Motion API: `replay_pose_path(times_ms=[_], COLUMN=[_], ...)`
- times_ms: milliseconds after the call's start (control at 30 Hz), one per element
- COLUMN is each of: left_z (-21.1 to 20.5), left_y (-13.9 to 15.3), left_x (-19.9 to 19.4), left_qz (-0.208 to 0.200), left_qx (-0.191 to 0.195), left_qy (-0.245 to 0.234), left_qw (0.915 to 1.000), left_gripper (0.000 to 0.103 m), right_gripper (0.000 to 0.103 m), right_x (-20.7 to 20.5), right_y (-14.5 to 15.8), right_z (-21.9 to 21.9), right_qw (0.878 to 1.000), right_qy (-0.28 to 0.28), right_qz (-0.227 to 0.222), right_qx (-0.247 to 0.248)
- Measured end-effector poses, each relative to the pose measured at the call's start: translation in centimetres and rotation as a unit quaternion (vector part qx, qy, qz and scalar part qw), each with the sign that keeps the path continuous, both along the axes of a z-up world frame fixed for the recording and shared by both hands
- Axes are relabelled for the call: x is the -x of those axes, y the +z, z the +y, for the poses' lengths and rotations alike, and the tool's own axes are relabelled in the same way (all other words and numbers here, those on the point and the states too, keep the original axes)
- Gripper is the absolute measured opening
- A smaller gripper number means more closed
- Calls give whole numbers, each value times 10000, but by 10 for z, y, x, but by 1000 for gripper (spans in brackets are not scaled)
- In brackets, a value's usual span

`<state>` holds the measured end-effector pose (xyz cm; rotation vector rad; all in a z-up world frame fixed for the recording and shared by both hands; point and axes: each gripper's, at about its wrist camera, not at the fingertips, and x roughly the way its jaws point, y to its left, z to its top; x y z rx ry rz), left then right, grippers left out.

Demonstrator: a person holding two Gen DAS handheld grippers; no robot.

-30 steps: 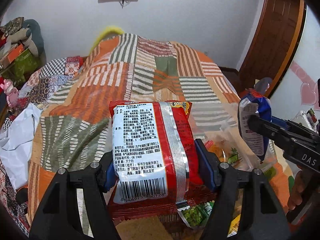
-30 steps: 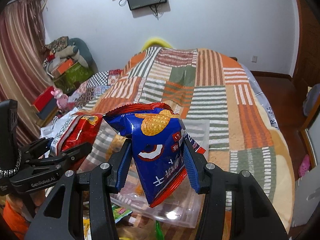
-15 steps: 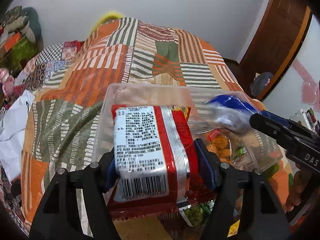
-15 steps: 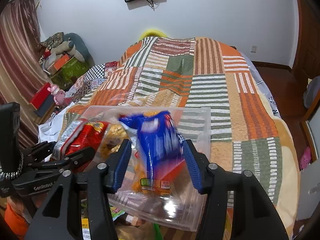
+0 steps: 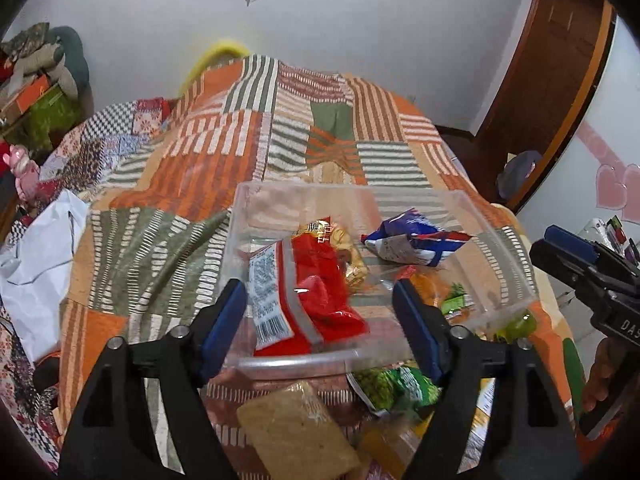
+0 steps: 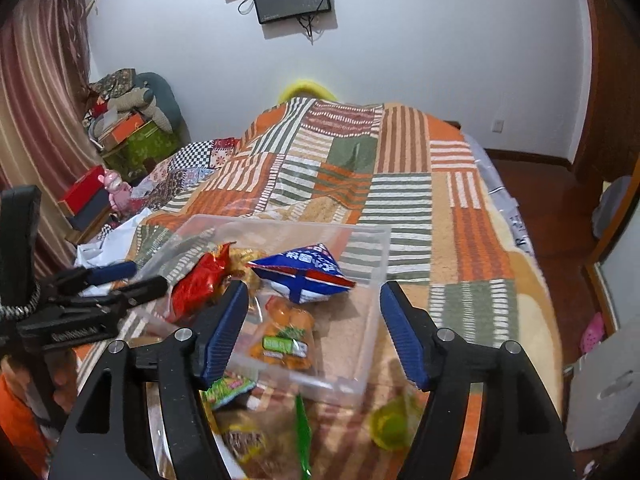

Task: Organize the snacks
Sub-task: 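Grasp the green jelly cup with right tool while left tool grasps the wrapped sponge cake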

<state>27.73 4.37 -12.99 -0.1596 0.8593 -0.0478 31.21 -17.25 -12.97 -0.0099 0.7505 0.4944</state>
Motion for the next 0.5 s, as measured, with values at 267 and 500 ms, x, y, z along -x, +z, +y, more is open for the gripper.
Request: replay_pose_path(times_ms=[267, 500], left_z=[-1, 4], left_y=[15, -3], left_x=[32, 53], left_qz=[-101, 130], left_qx=[-293, -398], left_qy=[-29, -24], left_qw=[9995, 9991], left_gripper=[89, 90], right_gripper=[72, 73], right_x=[22, 39], right_y=[6, -4], right_z=[-26, -40], right_qw=[9998, 9995], right_qy=[-111, -196], right_qz=[-168, -97], right_qx=[70, 231])
